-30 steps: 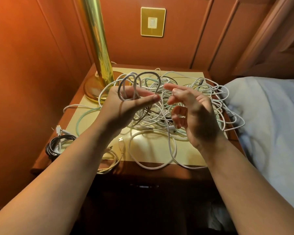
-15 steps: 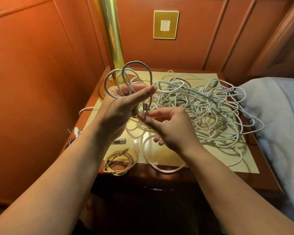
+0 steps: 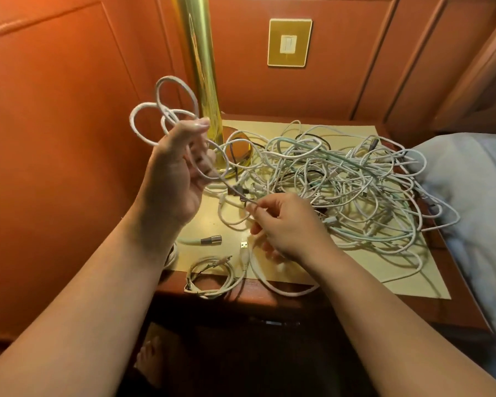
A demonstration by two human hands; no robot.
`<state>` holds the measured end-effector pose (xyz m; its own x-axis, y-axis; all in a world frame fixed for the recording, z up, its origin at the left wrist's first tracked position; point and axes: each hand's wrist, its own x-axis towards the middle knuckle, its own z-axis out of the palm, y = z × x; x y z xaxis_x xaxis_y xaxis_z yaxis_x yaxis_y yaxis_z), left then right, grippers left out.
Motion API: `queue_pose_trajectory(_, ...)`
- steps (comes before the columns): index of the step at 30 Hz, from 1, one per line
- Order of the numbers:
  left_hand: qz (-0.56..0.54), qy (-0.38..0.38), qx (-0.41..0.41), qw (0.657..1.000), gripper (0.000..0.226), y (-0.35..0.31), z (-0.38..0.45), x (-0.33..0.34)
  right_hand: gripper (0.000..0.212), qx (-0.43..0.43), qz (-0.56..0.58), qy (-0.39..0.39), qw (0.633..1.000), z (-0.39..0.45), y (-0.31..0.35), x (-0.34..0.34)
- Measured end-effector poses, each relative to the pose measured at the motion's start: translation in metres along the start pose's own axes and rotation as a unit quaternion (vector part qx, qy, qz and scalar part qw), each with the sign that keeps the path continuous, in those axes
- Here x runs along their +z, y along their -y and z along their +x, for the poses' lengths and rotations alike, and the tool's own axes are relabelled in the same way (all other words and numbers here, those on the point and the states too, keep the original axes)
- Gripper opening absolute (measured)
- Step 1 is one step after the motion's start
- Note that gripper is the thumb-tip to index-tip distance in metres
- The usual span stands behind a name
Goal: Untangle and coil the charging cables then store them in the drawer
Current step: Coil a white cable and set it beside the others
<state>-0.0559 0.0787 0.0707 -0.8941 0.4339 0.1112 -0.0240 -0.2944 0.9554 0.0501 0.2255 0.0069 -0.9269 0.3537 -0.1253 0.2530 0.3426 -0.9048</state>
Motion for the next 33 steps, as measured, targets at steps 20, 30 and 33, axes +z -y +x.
queue_pose_trajectory(20,0.313,0.108,0.107,0.938,0.024,0.047,-0.009,0.027,0.036,0.000,0.345,-0.031,0.938,-0.014,0.031,-0.074)
queue_pose_trajectory(30,0.165,0.124,0.043,0.977,0.034,0.059,-0.018,0.060,0.044,-0.032,0.327,0.062,0.943,-0.026,0.025,-0.087)
queue_pose_trajectory(33,0.176,0.121,0.061,0.975,0.023,0.062,-0.020,0.065,0.045,-0.037,0.302,0.069,0.950,-0.032,0.024,-0.092)
